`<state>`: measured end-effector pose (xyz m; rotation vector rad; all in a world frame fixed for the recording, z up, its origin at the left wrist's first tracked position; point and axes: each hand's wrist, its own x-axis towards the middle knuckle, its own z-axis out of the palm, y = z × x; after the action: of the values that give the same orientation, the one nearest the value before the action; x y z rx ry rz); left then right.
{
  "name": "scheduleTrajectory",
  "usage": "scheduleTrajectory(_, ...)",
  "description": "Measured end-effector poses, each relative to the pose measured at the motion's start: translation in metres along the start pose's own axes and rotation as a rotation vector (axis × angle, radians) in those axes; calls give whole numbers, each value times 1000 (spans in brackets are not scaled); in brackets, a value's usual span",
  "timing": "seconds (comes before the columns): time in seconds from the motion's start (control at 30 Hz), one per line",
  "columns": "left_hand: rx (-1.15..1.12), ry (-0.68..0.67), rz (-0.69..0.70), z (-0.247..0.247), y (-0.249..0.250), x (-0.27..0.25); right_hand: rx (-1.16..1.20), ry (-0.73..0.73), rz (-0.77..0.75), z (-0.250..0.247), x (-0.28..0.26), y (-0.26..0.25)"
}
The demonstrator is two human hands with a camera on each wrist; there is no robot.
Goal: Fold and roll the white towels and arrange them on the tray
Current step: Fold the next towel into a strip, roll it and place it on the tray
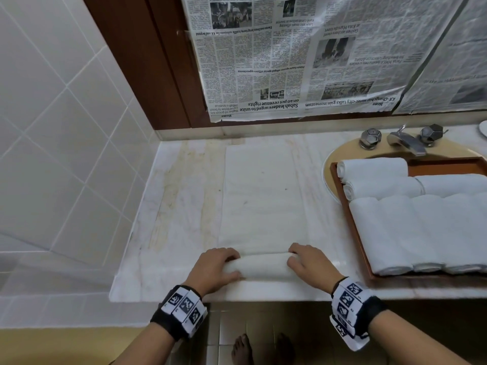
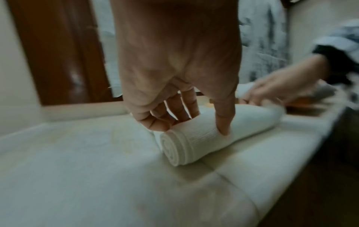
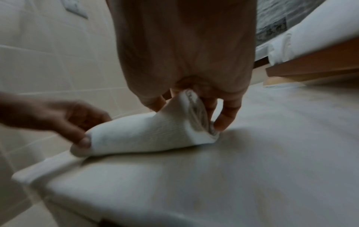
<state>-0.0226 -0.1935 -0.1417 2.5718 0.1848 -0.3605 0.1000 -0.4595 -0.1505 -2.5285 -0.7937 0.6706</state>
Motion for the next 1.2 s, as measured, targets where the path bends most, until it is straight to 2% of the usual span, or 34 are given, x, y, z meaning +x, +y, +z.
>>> scheduleTrajectory(0.07, -100, -8, -35, -3, -4, 5, -217, 165, -59, 9, -2, -3)
scheduleTrajectory(0.17, -169, -37, -72, -6, -4, 9, -309, 286, -213, 14, -5, -9)
scheduleTrajectory(0.23, -208, -52, -88, -6, -4, 13, -359, 277, -283, 15, -11, -9)
scheduleTrajectory(0.33, -281, -43, -111, -7, -6, 17, -396, 170, -275, 13, -18, -9)
scheduleTrajectory(0.4, -315, 32, -121, -2, -5, 17, -430, 116, -257, 12, -17, -6)
scheduleTrajectory(0.47, -340, 171, -132, 9, -2, 16, -394, 85, -233, 10, -15, -5)
scheduleTrajectory(0.53, -256, 318, -109, 21, -1, 10, -325, 74, -205, 7, -12, -8)
scheduleTrajectory(0.6, -96, 394, -49, 33, 2, 1, -258, 33, -160, 5, -9, -10)
scheduleTrajectory(0.7, 41, 350, 66, 49, 5, -12, -165, -1, -111, 0, -7, -11)
scheduleTrajectory(0.8, 2, 307, 101, 51, -4, -12, -55, -93, -57, -4, -5, -7)
scheduleTrajectory(0.9, -219, 187, 45, 30, -10, -7, 122, -101, 24, -9, -8, -2)
scheduleTrajectory(0.97, -310, 95, 7, 17, -11, -4, 137, -74, 74, -10, -9, 1)
scheduleTrajectory(1.03, -361, 58, -35, 12, -12, 0, 132, -54, 119, -10, -8, 3)
scheduleTrajectory(1.1, -381, 60, -85, 9, -11, 2, 163, -14, 105, -9, -5, 3)
scheduleTrajectory(1.2, -392, 68, -163, 7, -6, 4, 83, 46, 10, -9, -3, 2)
